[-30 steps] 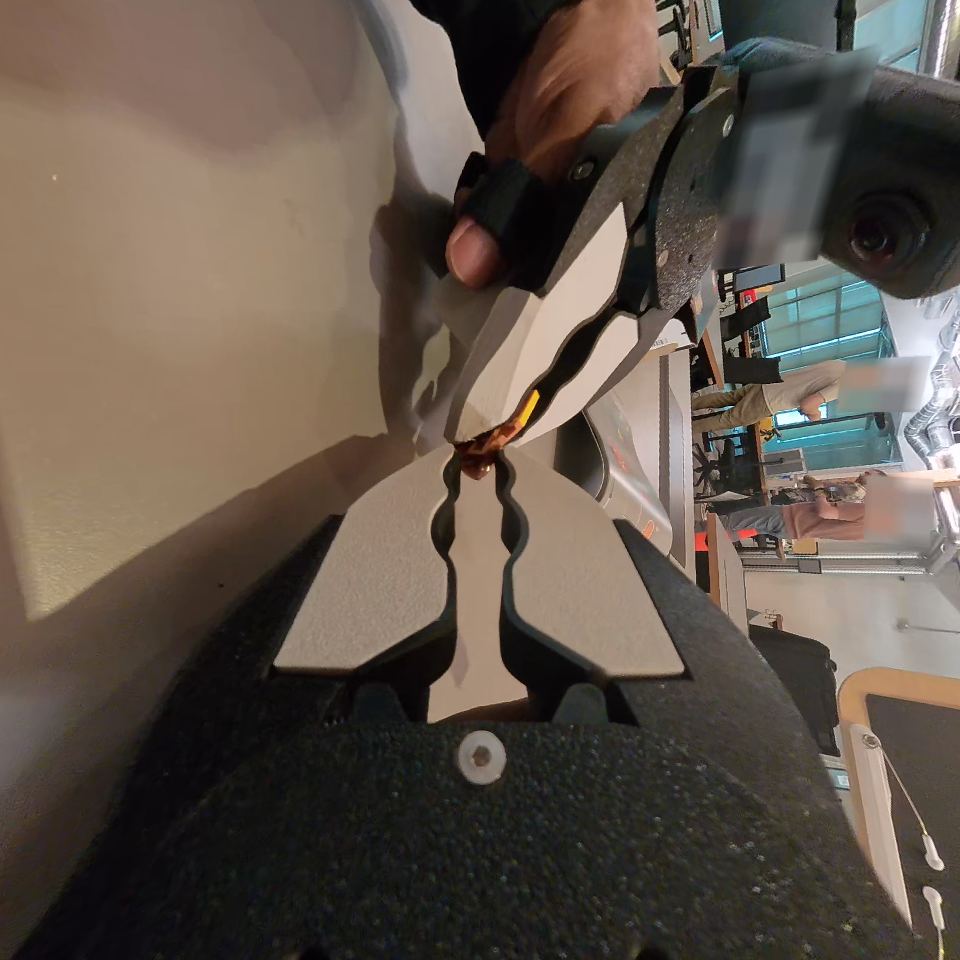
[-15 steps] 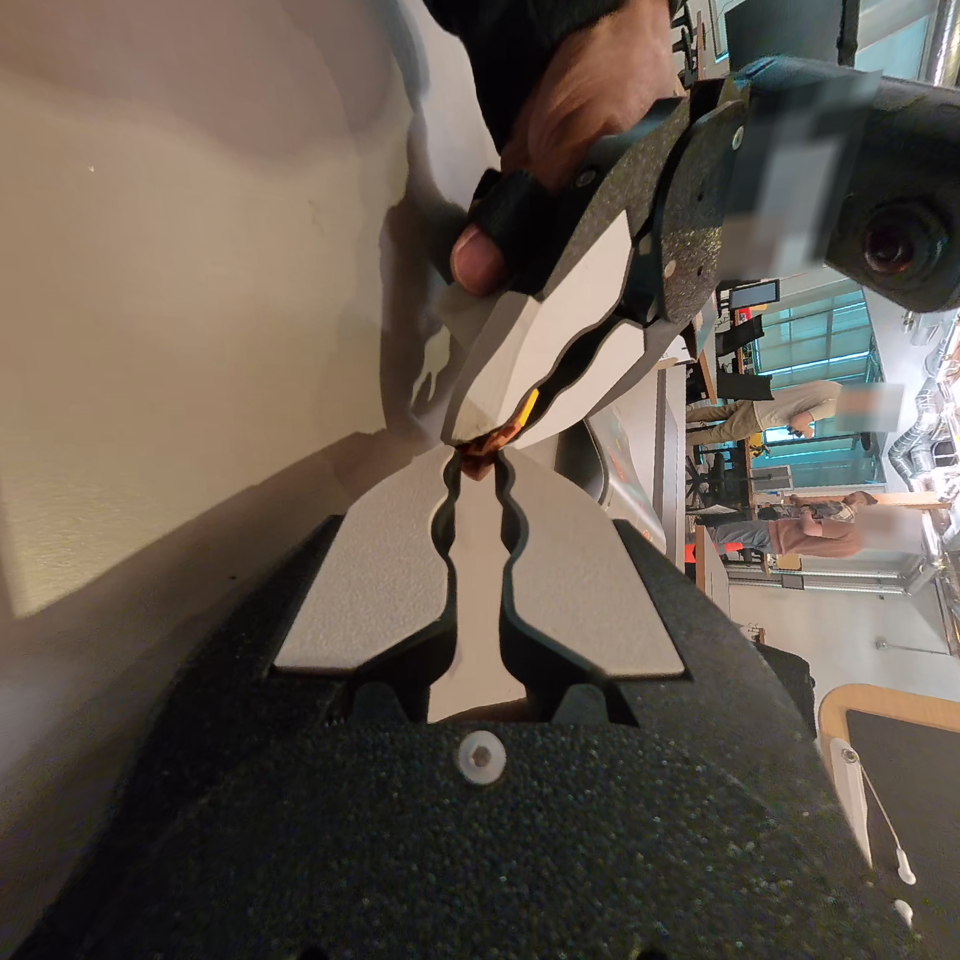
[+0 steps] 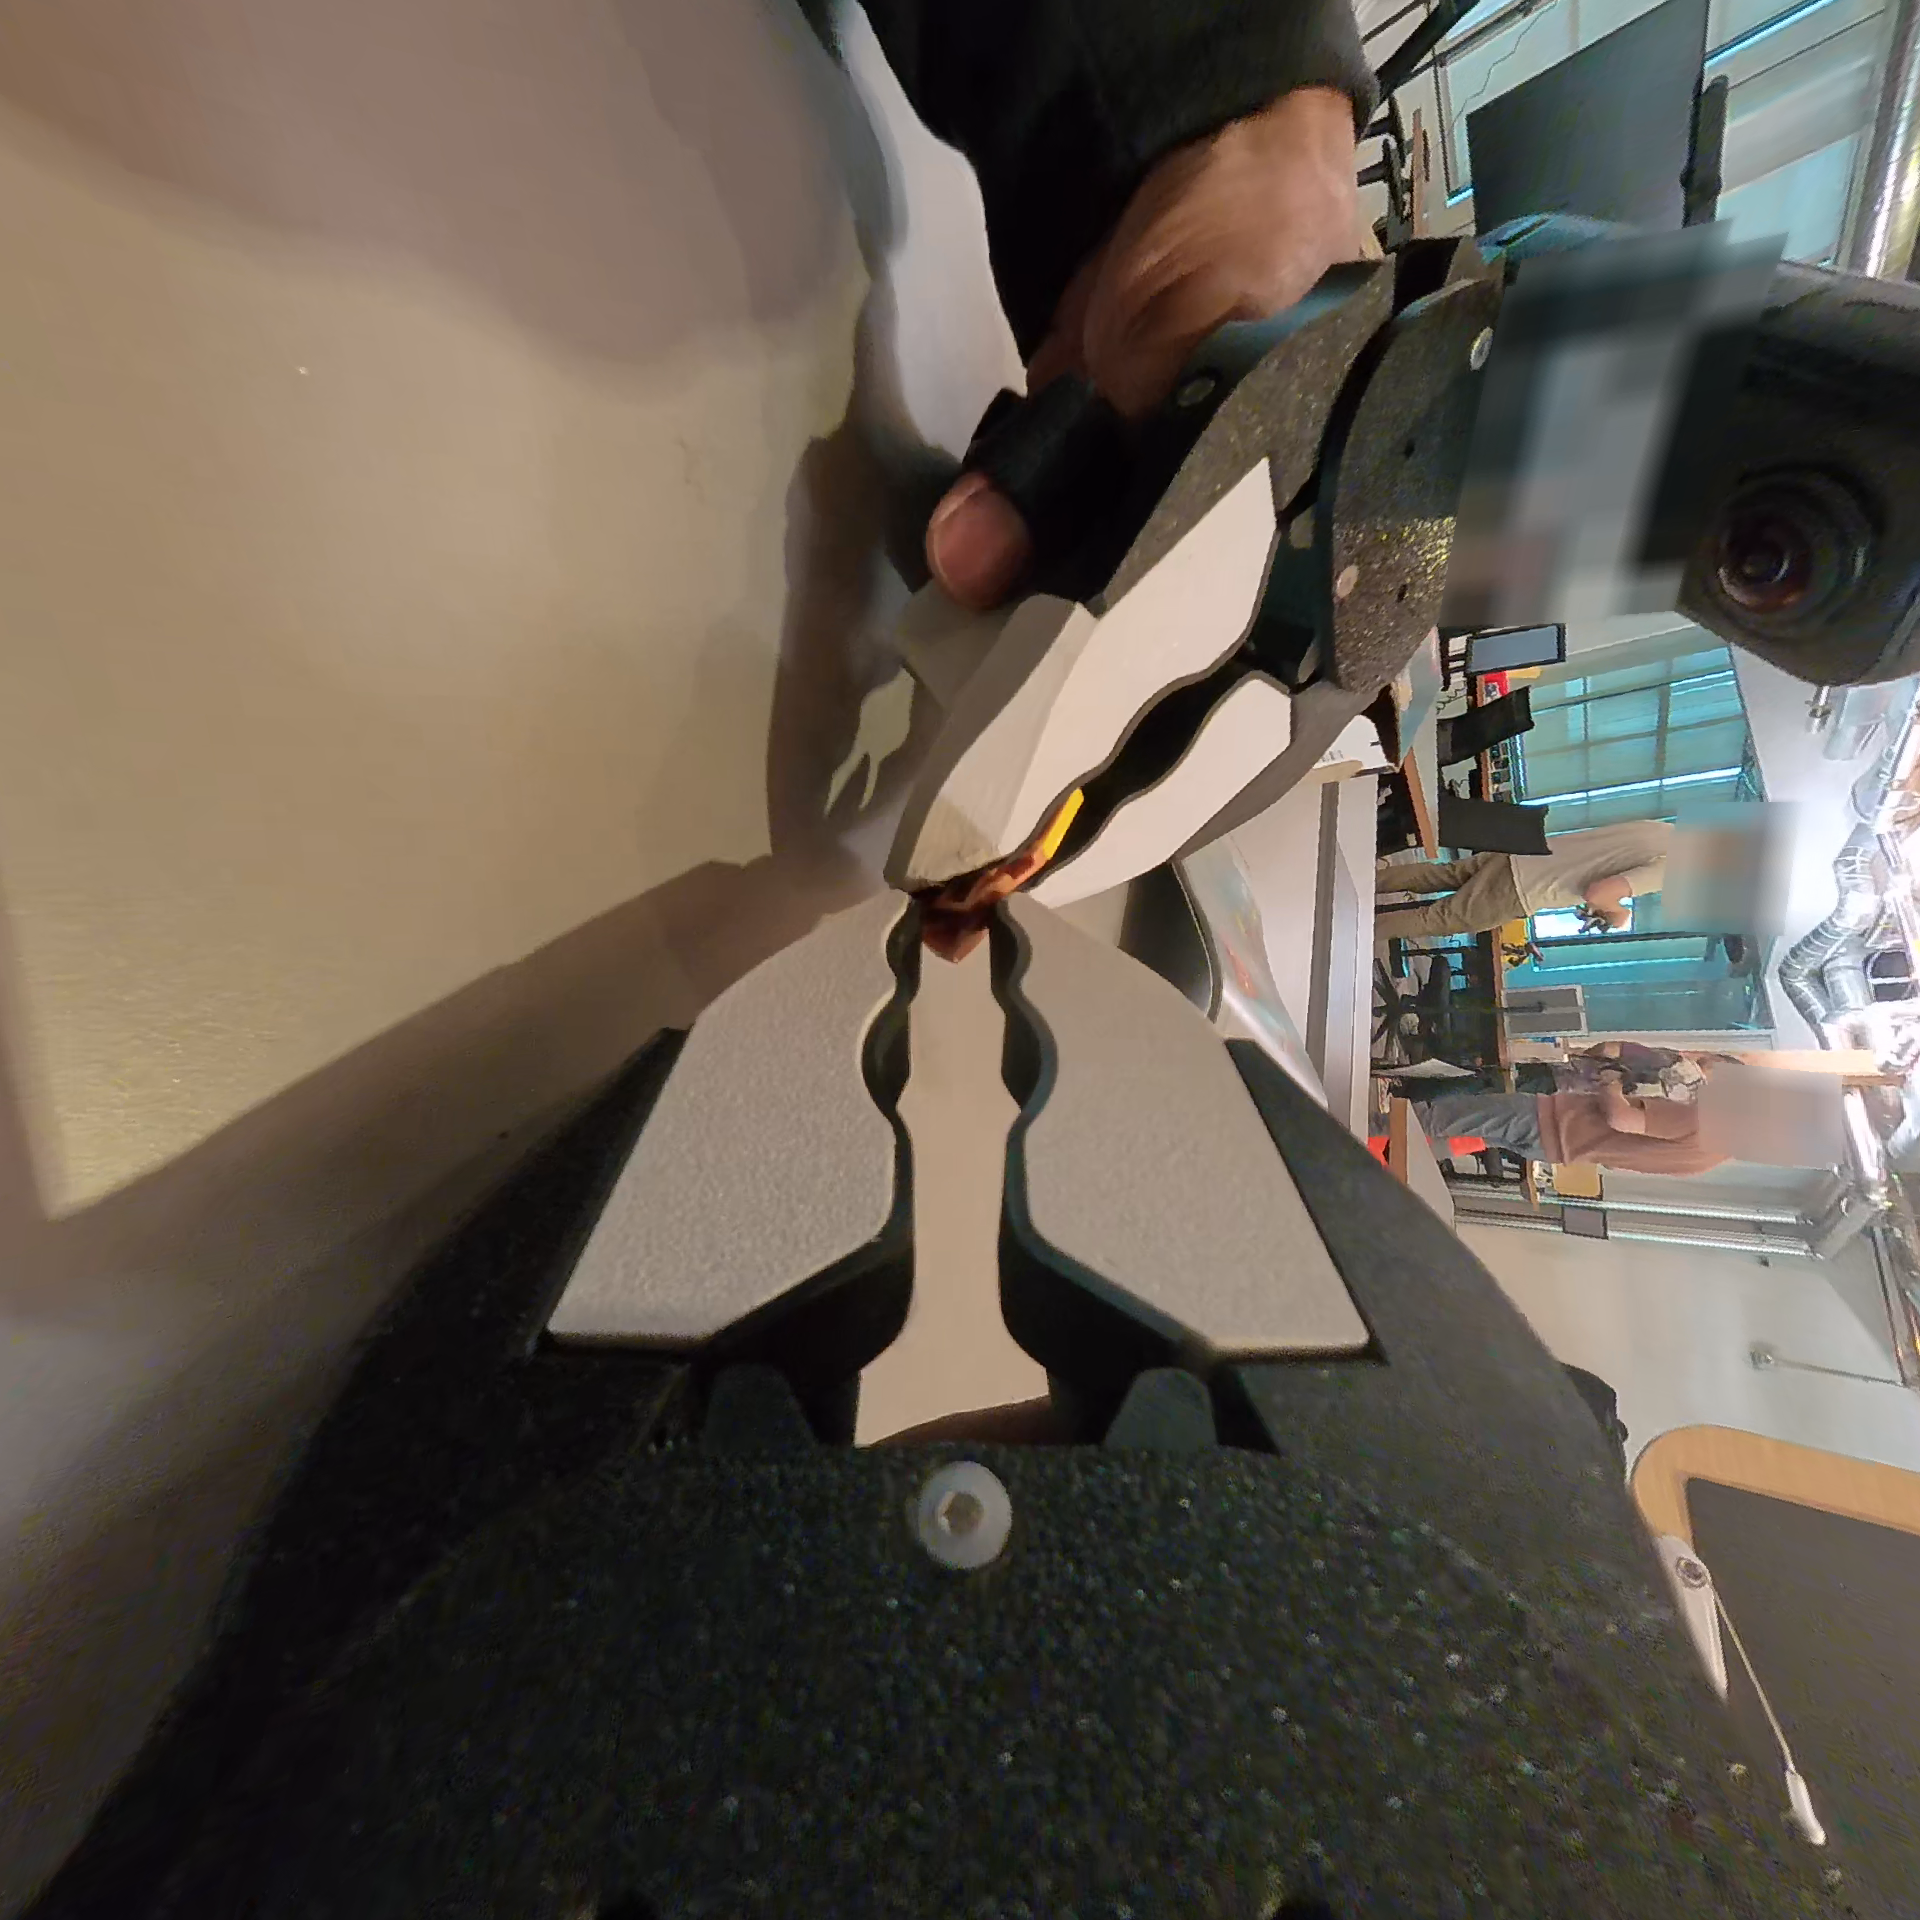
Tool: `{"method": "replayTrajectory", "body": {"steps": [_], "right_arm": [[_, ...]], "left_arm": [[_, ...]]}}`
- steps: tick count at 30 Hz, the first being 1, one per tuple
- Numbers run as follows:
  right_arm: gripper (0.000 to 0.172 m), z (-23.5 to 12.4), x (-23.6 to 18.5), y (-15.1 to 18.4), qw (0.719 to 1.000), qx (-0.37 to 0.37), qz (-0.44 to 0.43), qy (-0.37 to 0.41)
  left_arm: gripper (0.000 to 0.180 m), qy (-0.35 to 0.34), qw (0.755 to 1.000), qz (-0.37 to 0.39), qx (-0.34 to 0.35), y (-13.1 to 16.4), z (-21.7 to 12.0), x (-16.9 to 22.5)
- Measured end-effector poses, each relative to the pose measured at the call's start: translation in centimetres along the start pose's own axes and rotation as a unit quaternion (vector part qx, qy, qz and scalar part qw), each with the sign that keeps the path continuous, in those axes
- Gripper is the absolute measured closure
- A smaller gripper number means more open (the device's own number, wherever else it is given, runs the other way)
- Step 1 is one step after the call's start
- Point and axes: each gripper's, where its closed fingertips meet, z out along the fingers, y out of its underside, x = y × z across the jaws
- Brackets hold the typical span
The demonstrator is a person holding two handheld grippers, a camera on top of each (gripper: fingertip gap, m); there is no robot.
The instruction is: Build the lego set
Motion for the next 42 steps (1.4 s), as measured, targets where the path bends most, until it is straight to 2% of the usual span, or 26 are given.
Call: {"method": "replayTrajectory", "body": {"steps": [13, 18, 21, 26, 28, 33, 42], "right_arm": [[0.158, -0.5, 0.8, 0.3, 1.000, -0.003, 0.003, 0.020], [0.148, -0.8, 1.7, 0.4, 0.999, 0.003, 0.034, 0.031], [0.144, -1.1, 2.1, 0.6, 0.996, 0.013, 0.082, 0.026], [0.135, -1.4, 2.6, 0.7, 0.972, 0.039, 0.233, -0.018], [0.135, -1.4, 2.9, 0.6, 0.963, 0.048, 0.264, -0.020], [0.149, -1.5, 3.5, 0.5, 0.948, 0.070, 0.310, -0.019], [0.159, -1.2, 2.7, 0.0, 0.953, 0.069, 0.294, -0.031]], "left_arm": [[0.175, -0.014, 1.000, 0.010, 0.020, -0.7, -0.1, -0.2], [0.175, -0.021, 0.999, 0.024, 0.034, -1.2, -0.2, -0.3], [0.174, -0.030, 0.998, 0.044, 0.037, -1.4, -0.2, -0.3], [0.175, -0.074, 0.990, 0.102, 0.062, -2.5, -1.0, -0.8], [0.175, -0.093, 0.986, 0.124, 0.066, -2.8, -1.3, -1.1], [0.175, -0.113, 0.979, 0.158, 0.067, -3.0, -1.4, -1.3], [0.175, -0.121, 0.974, 0.184, 0.063, -3.1, -1.1, -1.0]]}}
